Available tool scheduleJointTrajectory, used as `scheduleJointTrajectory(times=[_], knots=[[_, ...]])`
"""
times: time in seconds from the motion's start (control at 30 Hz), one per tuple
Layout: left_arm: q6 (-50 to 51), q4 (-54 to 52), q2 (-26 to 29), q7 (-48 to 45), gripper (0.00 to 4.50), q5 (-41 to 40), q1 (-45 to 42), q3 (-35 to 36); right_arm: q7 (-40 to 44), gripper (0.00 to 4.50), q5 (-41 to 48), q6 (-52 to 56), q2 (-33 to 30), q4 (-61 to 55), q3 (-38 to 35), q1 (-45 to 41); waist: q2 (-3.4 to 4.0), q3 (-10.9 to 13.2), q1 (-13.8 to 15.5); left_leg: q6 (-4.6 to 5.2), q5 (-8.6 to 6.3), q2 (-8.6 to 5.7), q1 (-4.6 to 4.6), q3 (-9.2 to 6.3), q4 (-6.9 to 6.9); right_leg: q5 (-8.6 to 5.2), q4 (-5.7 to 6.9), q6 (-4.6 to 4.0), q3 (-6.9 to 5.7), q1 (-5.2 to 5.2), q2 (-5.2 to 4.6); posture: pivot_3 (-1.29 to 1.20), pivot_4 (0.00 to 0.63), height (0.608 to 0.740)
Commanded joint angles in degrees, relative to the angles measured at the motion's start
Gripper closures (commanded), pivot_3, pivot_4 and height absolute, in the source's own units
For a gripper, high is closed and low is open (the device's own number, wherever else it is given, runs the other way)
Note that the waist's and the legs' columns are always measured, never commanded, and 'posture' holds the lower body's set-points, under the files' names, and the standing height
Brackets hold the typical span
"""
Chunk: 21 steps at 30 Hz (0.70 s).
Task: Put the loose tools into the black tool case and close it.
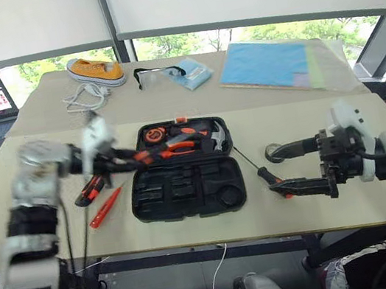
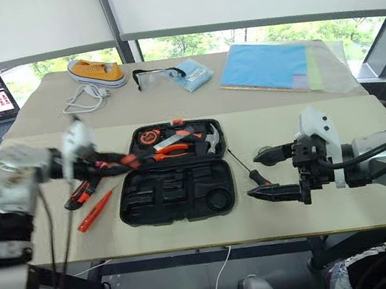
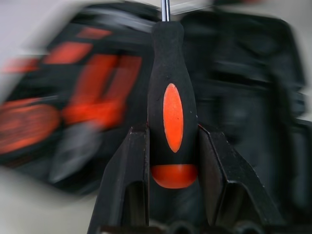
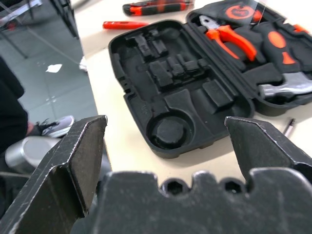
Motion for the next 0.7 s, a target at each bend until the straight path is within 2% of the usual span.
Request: scheduleJointTrajectory(times=[0.03, 0.17, 0.33, 0.4, 0.7], knots=[[-6.6, 1.8, 0.6, 1.8, 3.64, 3.7, -2.6, -1.2, -1.2, 0.00, 2.0, 0.5, 0.0, -2.5, -2.9, 0.8, 0.00, 0.0, 0.0, -0.03, 0.02, 0.04, -0.02, -0.03, 0.02, -0.08, -0.01, 0.13, 0.02, 0.00, -0.01, 0.00, 0.150, 0.718], [-11.9, 8.9, -1.8, 5.2, 3.64, 6.6, -6.5, -2.4, -2.6, 0.00, 2.5, 0.5, 0.1, -2.8, -3.4, 1.2, 0.00, 0.0, 0.4, 0.01, 0.10, -0.01, 0.02, -0.20, 0.02, -0.07, 0.02, 0.12, -0.03, 0.10, -0.01, 0.00, 0.150, 0.718], [-19.7, 14.3, -2.3, 3.6, 3.64, 8.5, -8.7, -3.2, -3.5, 0.00, 2.2, -0.2, 0.0, -3.9, -2.9, 2.1, 0.00, 0.0, 0.7, 0.17, 0.06, -0.06, -0.07, -0.28, 0.02, -0.04, -0.08, 0.07, -0.07, 0.14, -0.04, 0.00, 0.150, 0.718], [-21.3, 16.2, -2.3, 2.9, 3.64, 9.0, -9.4, -3.4, -3.9, 0.00, 1.8, -0.5, 0.2, -3.6, -2.6, 2.2, 0.00, 0.0, 0.8, 0.23, 0.02, -0.06, -0.12, -0.31, 0.02, 0.14, -0.12, -0.23, -0.15, 0.14, -0.03, 0.00, 0.150, 0.718], [-26.4, 24.8, -3.6, 2.7, 3.64, 12.0, -13.5, -4.5, -5.2, 0.00, 1.9, -0.6, 0.7, -3.9, -2.0, 1.3, 0.00, 0.0, 1.4, 0.31, -0.02, -0.10, -0.24, -0.37, 0.03, 0.17, -0.28, -0.17, -0.31, 0.13, -0.06, 0.00, 0.150, 0.718]])
